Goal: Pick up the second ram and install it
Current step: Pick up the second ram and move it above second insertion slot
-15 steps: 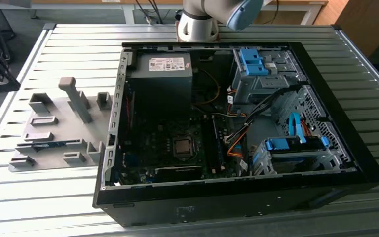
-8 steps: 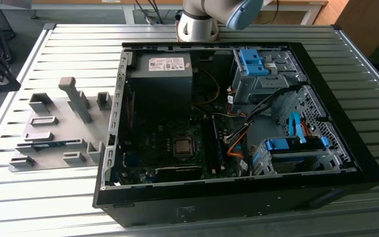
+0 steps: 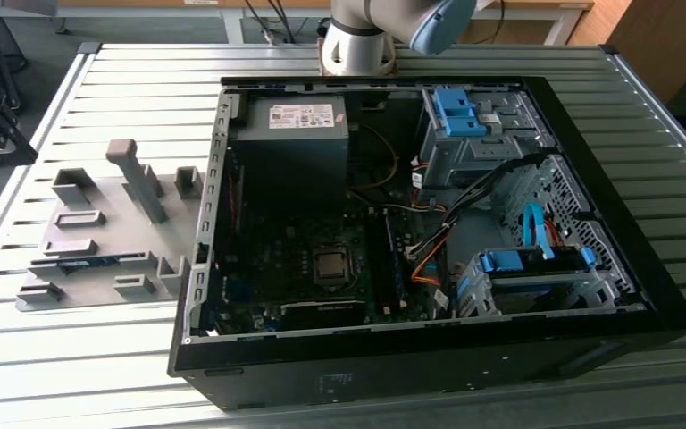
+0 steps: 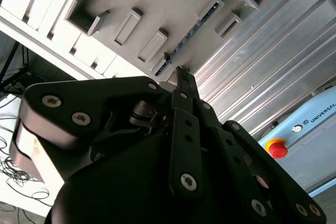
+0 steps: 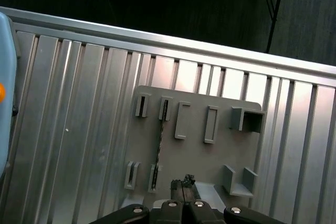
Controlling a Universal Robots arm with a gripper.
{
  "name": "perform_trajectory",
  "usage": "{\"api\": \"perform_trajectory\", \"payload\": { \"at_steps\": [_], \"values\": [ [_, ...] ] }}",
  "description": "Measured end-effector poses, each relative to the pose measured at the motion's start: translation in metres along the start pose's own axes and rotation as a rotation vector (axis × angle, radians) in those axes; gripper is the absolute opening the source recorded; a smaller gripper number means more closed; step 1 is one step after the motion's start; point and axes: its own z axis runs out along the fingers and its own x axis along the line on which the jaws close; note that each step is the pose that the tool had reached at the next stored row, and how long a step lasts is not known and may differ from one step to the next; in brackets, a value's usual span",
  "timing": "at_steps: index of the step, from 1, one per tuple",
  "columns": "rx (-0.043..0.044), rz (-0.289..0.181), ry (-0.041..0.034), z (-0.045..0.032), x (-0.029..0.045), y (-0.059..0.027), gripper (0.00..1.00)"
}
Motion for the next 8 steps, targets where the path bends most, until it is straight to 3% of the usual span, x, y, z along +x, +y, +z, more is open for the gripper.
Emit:
{"api": "perform_trajectory", "payload": {
  "at_steps": [3, 4, 8],
  "values": [
    [0.0000, 0.000, 0.0000, 0.0000, 0.0000, 0.0000, 0.17],
    [0.0000, 0.000, 0.0000, 0.0000, 0.0000, 0.0000, 0.24],
    [0.0000, 0.000, 0.0000, 0.0000, 0.0000, 0.0000, 0.24]
  ]
}}
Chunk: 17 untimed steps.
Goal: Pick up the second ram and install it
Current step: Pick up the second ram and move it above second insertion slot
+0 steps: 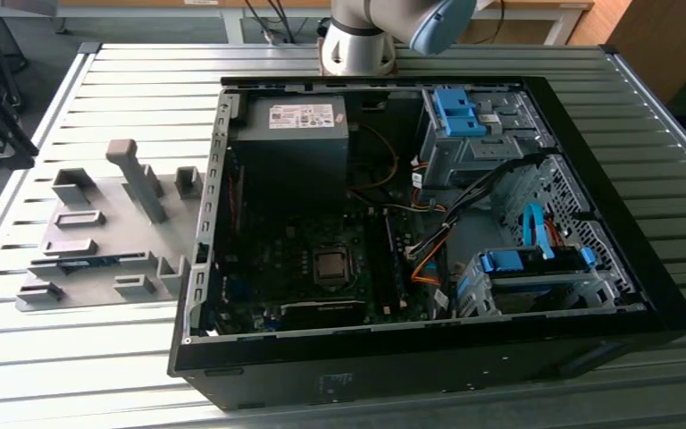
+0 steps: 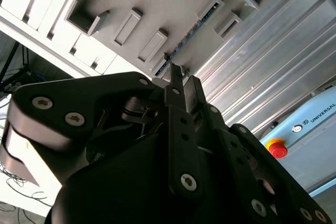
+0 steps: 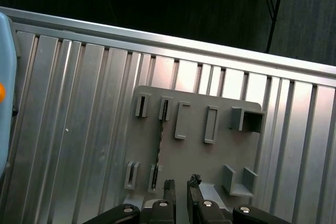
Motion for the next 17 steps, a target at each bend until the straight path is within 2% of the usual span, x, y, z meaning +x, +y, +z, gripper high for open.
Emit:
{"api": "perform_trajectory", "payload": {
  "at_steps": [8, 10, 11, 14, 17],
  "values": [
    [0.0000, 0.000, 0.0001, 0.0000, 0.0000, 0.0000, 0.24],
    [0.0000, 0.000, 0.0000, 0.0000, 0.0000, 0.0000, 0.25],
    [0.0000, 0.000, 0.0000, 0.0000, 0.0000, 0.0000, 0.31],
    [-0.0002, 0.000, 0.0011, 0.0005, 0.0000, -0.0001, 0.31],
    [0.0002, 0.021, 0.0013, 0.0028, 0.0001, 0.0000, 0.31]
  ]
}}
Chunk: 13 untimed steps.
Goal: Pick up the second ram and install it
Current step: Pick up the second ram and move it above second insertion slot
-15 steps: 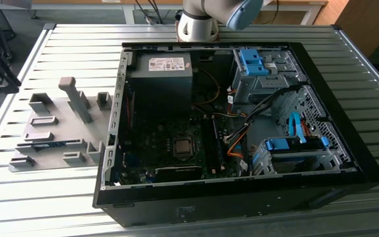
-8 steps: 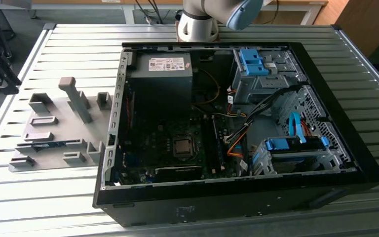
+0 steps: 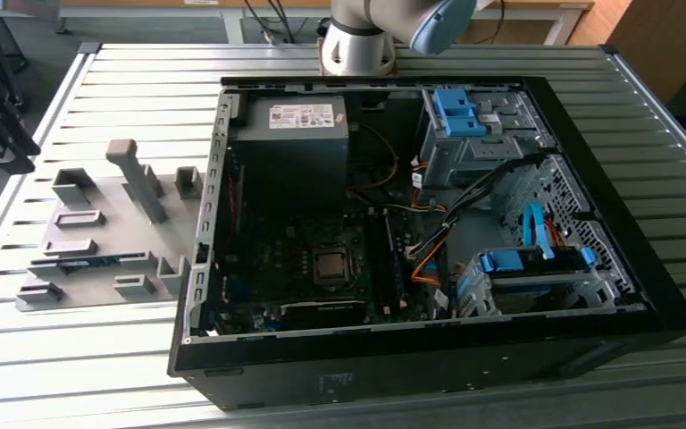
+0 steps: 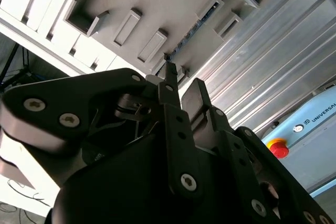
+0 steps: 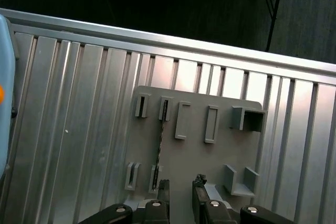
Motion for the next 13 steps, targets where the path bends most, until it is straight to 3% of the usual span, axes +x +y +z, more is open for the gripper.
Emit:
{"api": "perform_trajectory", "payload": {
  "at_steps": [7, 13],
  "values": [
    [0.0021, 0.120, -0.0025, 0.0060, 0.0001, -0.0002, 0.31],
    [0.0023, 0.121, -0.0026, 0.0070, 0.0001, -0.0002, 0.31]
  ]
}}
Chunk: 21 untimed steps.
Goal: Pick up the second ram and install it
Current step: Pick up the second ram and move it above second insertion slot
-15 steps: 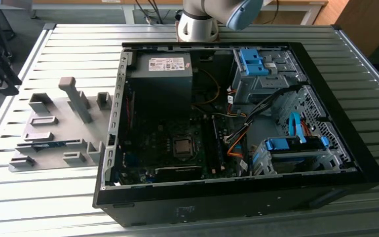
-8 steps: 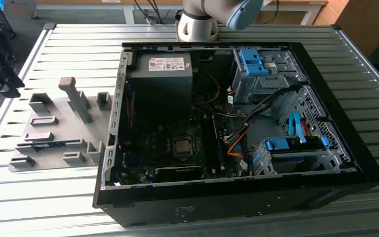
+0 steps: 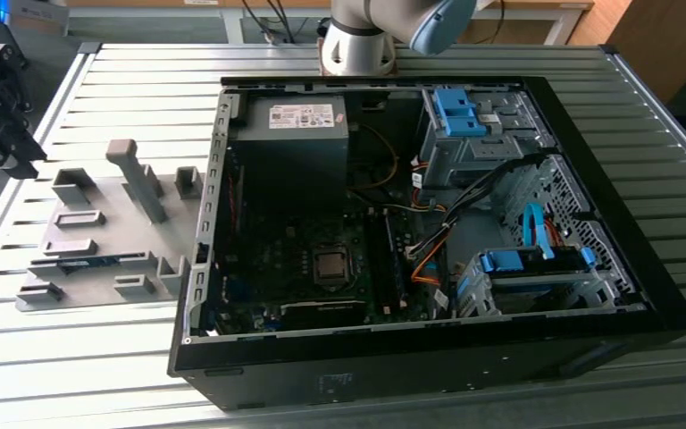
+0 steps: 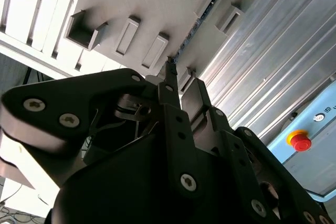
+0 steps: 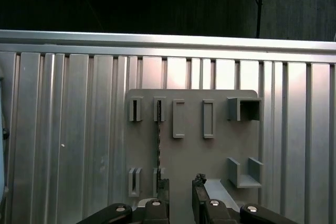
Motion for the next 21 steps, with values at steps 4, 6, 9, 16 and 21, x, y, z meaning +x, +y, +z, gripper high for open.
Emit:
{"api": "perform_trajectory", "payload": {
  "at_steps": [4, 6, 9, 16, 21],
  "values": [
    [0.0000, 0.000, 0.0000, 0.0001, 0.0000, 0.0000, 0.31],
    [0.0001, 0.000, 0.0000, 0.0003, 0.0000, 0.0000, 0.31],
    [0.0003, 0.002, -0.0001, 0.0018, 0.0002, 0.0000, 0.31],
    [0.0013, 0.065, -0.0012, 0.0136, 0.0006, -0.0002, 0.31],
    [0.0012, 0.067, -0.0012, 0.0224, 0.0015, -0.0003, 0.31]
  ]
}}
